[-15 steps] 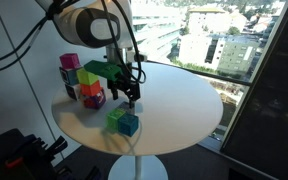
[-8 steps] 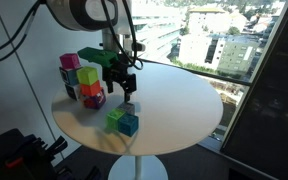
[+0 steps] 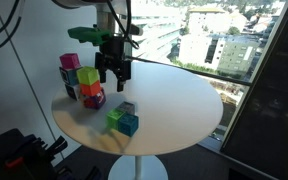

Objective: Remove the gray block from the green block top and put it on the table behind the green block

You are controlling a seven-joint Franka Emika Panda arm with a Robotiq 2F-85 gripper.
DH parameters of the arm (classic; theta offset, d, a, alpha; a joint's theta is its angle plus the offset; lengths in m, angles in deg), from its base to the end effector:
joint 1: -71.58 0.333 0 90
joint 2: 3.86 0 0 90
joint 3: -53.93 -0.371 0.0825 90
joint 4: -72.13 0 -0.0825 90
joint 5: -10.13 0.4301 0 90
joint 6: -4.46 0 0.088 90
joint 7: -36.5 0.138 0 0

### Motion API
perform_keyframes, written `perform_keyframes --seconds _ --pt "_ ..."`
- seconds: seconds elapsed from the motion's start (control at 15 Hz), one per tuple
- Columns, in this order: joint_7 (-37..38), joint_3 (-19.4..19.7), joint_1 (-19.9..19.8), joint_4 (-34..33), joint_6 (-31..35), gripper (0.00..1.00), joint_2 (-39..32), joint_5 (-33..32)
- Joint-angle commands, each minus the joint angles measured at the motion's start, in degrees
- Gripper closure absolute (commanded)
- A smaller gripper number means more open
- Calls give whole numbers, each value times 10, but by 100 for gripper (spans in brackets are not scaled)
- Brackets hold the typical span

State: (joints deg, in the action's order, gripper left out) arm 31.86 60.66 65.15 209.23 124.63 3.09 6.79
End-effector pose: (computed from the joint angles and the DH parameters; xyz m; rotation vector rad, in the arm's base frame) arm 0.4682 -0.1137 0.3455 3.1180 -0.1762 -0.2784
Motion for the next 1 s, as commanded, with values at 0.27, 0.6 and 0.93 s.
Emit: perform_keyframes --seconds 0.27,0.6,0.93 --pt "12 -6 0 -25 -92 0 61 -11" --pt "8 -9 2 -32 -110 0 92 -8" --pt "10 -11 5 -33 -102 0 113 -3"
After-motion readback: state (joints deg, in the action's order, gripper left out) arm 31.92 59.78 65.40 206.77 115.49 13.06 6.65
